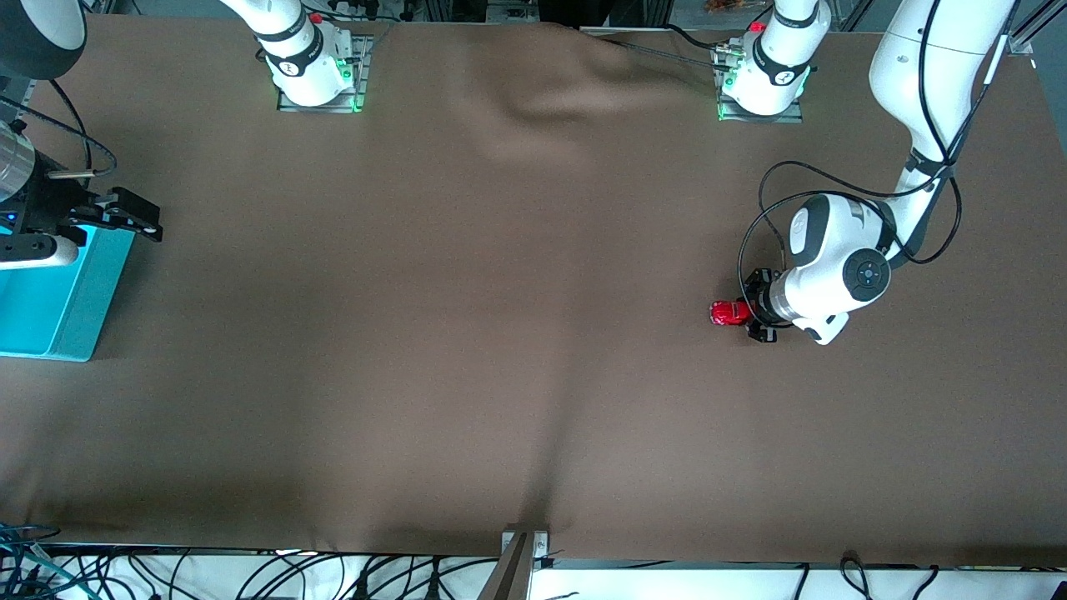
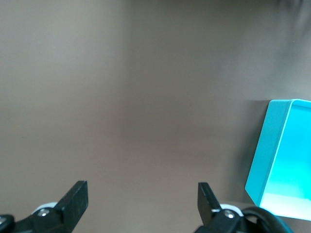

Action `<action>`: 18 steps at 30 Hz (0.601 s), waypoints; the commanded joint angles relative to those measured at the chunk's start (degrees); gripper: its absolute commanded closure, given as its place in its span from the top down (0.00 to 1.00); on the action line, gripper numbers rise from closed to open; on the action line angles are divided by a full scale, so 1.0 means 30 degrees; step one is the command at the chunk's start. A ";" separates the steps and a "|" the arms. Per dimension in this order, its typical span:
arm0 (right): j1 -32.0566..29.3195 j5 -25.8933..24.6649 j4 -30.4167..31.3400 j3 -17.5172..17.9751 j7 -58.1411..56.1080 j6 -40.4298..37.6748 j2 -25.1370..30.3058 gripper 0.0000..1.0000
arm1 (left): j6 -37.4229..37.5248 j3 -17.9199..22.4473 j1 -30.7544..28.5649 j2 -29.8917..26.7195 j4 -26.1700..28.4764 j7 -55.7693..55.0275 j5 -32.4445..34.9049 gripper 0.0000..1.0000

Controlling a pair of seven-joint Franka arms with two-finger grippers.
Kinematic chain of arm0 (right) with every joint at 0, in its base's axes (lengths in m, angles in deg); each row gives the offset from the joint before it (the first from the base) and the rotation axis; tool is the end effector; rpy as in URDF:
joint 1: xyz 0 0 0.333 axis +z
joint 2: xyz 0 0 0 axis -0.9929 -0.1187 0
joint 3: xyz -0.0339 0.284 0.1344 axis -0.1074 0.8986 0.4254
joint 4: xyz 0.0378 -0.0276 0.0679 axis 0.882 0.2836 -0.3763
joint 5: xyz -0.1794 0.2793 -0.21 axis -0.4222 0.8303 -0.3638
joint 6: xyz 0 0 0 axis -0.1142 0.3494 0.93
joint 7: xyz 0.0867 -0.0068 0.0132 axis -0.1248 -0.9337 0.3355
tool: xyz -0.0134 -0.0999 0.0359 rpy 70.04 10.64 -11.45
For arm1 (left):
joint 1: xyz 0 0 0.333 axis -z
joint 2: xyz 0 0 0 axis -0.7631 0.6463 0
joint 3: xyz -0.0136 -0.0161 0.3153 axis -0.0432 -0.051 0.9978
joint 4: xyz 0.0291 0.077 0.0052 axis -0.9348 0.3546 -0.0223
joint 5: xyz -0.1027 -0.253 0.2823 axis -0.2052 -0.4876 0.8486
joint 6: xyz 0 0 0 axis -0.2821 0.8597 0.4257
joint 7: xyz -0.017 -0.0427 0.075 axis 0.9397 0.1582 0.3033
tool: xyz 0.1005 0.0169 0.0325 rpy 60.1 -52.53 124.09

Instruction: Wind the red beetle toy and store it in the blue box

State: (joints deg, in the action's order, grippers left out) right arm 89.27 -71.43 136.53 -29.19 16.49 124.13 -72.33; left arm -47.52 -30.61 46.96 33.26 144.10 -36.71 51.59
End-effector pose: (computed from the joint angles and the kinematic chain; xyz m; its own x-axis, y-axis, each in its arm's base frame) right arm 0.5956 0.0147 0.5845 0.9947 0.0964 -0.0344 0.0979 -0.9943 0.0433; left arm 0.5805 -0.0850 0.1860 -0.0617 0.9908 -0.1201 0.9862 0.0420 -0.1600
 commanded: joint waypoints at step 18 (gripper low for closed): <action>0.0022 0.0203 -0.0245 -0.0013 0.0157 -0.0092 -0.0015 1.00 | 0.0161 0.0062 -0.0098 0.0531 -0.0249 -0.0208 0.1094 0.00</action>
State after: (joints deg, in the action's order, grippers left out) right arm 89.27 -71.43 136.53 -29.19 16.49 124.13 -72.33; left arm -47.39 -30.64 47.00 33.65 144.01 -37.14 53.39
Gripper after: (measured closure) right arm 0.000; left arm 0.533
